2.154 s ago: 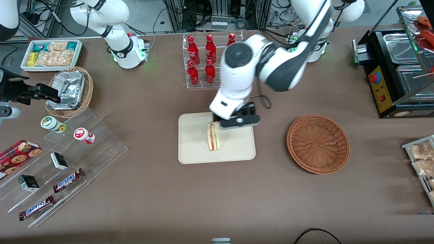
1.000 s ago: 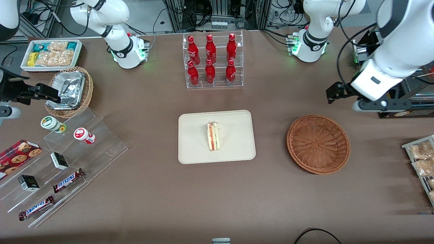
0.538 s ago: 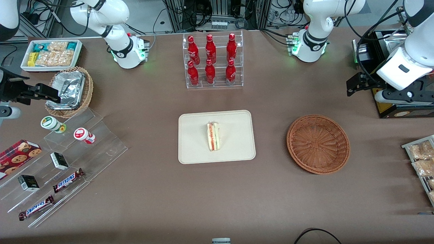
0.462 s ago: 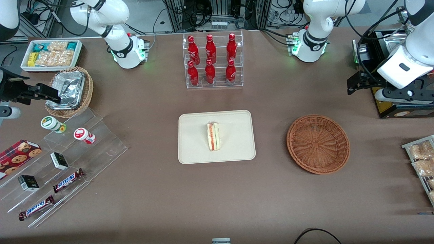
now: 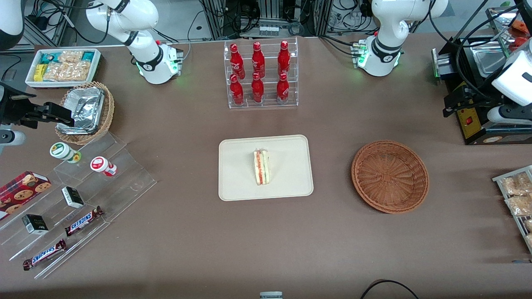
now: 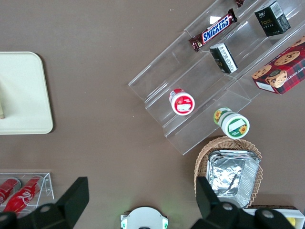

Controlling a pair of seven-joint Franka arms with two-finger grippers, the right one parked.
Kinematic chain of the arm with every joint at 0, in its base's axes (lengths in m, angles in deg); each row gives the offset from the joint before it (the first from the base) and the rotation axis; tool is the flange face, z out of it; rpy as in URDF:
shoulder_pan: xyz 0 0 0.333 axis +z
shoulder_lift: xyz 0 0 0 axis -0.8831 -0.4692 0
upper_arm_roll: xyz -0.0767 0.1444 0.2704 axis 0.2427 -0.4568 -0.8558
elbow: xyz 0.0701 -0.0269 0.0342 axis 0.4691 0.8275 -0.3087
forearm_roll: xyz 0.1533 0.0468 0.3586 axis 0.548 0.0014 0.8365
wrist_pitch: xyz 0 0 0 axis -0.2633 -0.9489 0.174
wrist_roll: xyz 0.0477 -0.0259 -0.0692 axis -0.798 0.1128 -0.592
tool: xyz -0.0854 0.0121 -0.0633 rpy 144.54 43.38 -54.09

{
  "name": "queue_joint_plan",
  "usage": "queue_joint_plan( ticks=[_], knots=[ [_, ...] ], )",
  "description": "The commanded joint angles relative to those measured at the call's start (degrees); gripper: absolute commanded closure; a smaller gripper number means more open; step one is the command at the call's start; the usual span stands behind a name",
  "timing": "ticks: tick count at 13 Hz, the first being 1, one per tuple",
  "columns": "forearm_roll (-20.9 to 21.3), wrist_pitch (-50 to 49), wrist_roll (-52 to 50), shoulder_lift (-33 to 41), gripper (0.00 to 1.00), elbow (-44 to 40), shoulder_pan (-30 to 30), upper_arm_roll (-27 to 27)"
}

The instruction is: Place sandwich from basket to tray

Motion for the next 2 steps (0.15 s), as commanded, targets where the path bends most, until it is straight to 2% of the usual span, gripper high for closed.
queue_joint_plan(
  ticks=[1, 2],
  knots=[
    [-0.7, -0.9, 0.6, -3.5, 0.0, -4.8, 1.0, 0.8],
    [-0.7, -0.9, 0.5, -3.8, 0.0, -5.3, 1.7, 1.4]
  ],
)
